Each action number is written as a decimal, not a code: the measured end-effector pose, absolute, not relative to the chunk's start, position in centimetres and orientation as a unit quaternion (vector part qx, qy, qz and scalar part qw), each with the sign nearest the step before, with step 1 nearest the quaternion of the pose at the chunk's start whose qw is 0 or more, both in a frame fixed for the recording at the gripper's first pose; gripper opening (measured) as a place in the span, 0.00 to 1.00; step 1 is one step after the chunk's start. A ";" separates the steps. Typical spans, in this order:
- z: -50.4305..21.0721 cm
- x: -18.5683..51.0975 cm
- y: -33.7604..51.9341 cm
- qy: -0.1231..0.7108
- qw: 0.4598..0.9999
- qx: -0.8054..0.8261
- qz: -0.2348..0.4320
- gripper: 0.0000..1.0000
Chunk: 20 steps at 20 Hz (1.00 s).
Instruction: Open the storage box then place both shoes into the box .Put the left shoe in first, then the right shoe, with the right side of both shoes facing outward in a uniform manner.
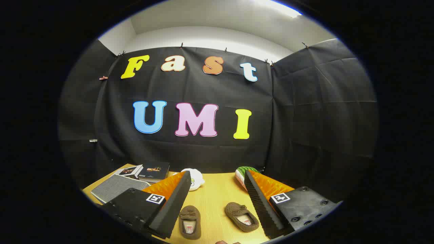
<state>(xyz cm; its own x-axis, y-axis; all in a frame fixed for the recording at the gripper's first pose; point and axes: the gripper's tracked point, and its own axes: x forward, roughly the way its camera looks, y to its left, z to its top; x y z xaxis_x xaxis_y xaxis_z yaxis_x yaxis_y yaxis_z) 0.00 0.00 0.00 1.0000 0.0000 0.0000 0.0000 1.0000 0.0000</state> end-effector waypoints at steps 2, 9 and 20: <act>0.0 -0.1 -0.2 -0.001 1.000 0.003 -0.001 0.97; -0.7 -0.4 0.0 0.007 1.000 0.003 0.000 0.97; -2.4 0.2 0.6 0.030 0.999 0.012 0.008 0.97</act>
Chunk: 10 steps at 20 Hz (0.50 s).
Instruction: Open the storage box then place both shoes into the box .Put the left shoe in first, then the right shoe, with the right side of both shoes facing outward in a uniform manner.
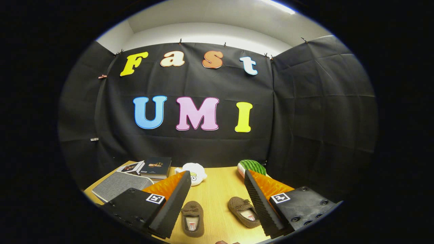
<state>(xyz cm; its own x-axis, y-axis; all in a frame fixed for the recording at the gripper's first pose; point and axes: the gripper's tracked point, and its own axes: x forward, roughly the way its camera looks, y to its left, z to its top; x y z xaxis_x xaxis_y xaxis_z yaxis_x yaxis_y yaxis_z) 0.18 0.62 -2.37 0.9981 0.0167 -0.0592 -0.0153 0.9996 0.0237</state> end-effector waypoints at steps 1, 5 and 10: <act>-2.5 0.4 0.6 0.034 0.999 0.013 0.009 0.97; -2.9 1.7 0.2 0.049 0.999 0.016 0.010 0.97; -4.5 4.3 0.5 0.096 0.994 0.037 0.026 0.97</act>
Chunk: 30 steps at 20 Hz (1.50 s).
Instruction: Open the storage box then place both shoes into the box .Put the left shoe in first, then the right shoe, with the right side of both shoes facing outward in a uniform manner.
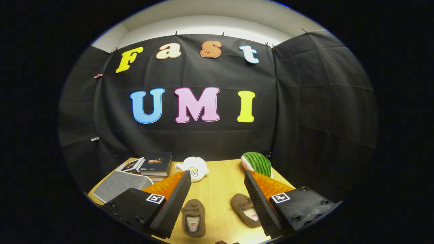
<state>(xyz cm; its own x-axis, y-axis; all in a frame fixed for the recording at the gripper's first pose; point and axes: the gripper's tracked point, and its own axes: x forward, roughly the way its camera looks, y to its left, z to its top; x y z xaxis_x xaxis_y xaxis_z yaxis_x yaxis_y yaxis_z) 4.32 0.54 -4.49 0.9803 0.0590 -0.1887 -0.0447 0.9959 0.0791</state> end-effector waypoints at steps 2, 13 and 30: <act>-5.7 5.1 1.2 0.124 0.990 0.052 0.040 0.97; -12.5 5.6 10.2 0.285 0.923 0.159 0.201 0.98; -21.6 -1.7 24.7 0.511 0.692 0.319 0.396 0.98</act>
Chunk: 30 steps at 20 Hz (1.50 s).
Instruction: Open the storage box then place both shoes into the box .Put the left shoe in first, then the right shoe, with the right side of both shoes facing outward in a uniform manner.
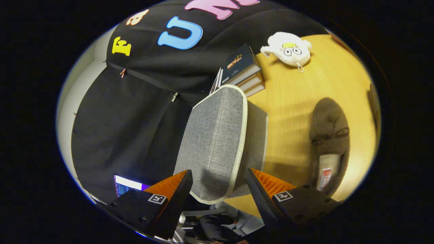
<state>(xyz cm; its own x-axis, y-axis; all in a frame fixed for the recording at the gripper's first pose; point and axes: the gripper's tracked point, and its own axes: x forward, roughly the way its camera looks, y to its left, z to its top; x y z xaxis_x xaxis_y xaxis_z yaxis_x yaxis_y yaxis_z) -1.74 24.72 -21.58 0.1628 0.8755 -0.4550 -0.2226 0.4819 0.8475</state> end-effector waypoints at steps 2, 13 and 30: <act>-22.4 -1.6 25.7 0.526 0.671 0.345 0.393 0.98; -22.9 -1.5 26.4 0.570 0.615 0.397 0.374 0.66; -17.0 -1.7 27.2 0.550 0.571 0.460 0.400 0.05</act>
<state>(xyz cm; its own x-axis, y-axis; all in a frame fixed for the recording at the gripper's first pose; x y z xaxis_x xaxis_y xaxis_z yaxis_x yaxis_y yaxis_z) -1.73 27.23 -16.97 0.0746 0.9625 -0.2609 0.0502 0.2577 0.9649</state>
